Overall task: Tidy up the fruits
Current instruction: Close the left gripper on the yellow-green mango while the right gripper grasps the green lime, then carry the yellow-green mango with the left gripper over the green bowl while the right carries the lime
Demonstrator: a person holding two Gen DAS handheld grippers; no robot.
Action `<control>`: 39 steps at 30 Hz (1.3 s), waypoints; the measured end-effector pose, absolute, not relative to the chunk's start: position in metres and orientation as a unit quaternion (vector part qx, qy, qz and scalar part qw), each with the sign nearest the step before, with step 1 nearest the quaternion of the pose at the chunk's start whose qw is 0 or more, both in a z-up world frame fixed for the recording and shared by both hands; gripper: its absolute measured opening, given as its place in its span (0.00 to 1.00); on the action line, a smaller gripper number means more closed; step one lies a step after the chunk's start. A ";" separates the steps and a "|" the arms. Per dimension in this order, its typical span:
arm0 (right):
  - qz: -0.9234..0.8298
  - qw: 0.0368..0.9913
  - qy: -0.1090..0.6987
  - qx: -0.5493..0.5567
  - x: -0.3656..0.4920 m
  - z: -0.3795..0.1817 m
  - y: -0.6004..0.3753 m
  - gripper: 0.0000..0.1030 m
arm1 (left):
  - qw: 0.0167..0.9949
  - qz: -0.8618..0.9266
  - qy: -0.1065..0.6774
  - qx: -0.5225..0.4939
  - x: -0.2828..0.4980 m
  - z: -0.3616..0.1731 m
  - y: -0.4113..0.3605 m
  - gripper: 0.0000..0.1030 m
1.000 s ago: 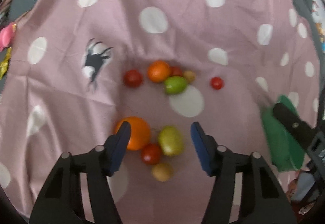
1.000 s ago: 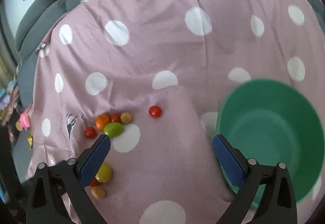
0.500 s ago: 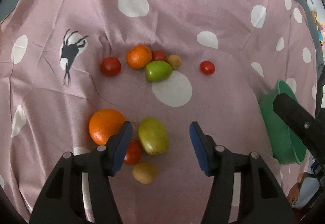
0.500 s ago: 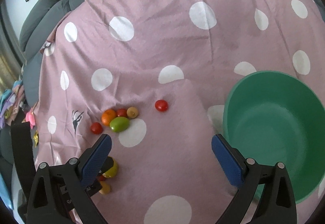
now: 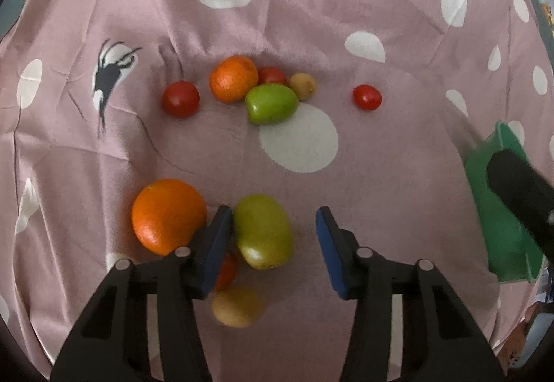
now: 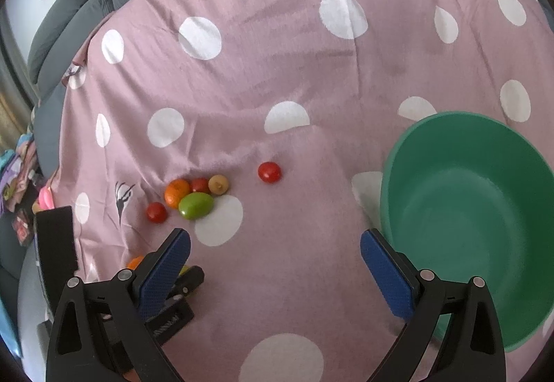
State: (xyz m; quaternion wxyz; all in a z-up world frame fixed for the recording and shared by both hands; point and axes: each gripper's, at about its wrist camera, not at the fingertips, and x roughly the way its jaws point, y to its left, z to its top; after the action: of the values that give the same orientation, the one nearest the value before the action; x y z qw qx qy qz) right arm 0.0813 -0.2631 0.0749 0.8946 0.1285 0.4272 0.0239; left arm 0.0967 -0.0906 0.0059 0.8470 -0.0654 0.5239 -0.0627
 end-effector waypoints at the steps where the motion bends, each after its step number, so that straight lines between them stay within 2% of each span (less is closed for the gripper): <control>1: 0.026 0.894 0.428 0.129 0.083 0.074 -0.263 0.96 | 0.843 -0.064 0.529 -0.068 0.098 0.002 -0.091 0.43; 3: 0.029 0.893 0.431 0.128 0.085 0.072 -0.262 0.96 | 0.845 -0.056 0.528 -0.065 0.102 -0.001 -0.093 0.34; 10: 0.030 0.887 0.447 0.115 0.098 0.064 -0.255 0.96 | 0.847 -0.058 0.519 -0.103 0.109 0.001 -0.078 0.34; 15: 0.054 0.880 0.459 0.107 0.122 0.060 -0.244 0.96 | 0.866 -0.051 0.478 -0.139 0.098 0.027 -0.056 0.34; 17: 0.057 0.878 0.467 0.086 0.136 0.058 -0.232 0.91 | 0.875 -0.035 0.461 -0.144 0.097 0.035 -0.051 0.34; 18: 0.062 0.873 0.477 0.078 0.145 0.056 -0.226 0.83 | 0.877 -0.027 0.457 -0.147 0.096 0.036 -0.046 0.34; 23: 0.098 0.872 0.478 0.042 0.171 0.053 -0.187 0.82 | 0.871 -0.004 0.456 -0.181 0.097 0.034 -0.017 0.34; 28: 0.102 0.846 0.519 0.071 0.195 0.020 -0.171 0.82 | 0.871 0.008 0.451 -0.195 0.094 0.031 0.002 0.34; 33: 0.106 0.839 0.529 0.071 0.201 0.002 -0.163 0.76 | 0.868 0.009 0.452 -0.203 0.095 0.032 0.004 0.34; 36: 0.104 0.845 0.521 0.062 0.203 -0.001 -0.161 0.71 | 0.870 0.001 0.452 -0.197 0.096 0.032 0.000 0.34; 38: 0.104 0.849 0.514 0.056 0.202 -0.001 -0.161 0.62 | 0.870 -0.001 0.450 -0.199 0.095 0.034 0.001 0.34; 39: 0.106 0.850 0.512 0.054 0.201 -0.001 -0.161 0.46 | 0.871 -0.001 0.450 -0.197 0.095 0.034 0.001 0.34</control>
State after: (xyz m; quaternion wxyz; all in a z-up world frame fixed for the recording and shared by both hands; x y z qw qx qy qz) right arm 0.2010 -0.1611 -0.0008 0.8504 0.0543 0.5124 0.1059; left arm 0.0950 0.0007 0.0337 0.8708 -0.1968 0.4505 -0.0008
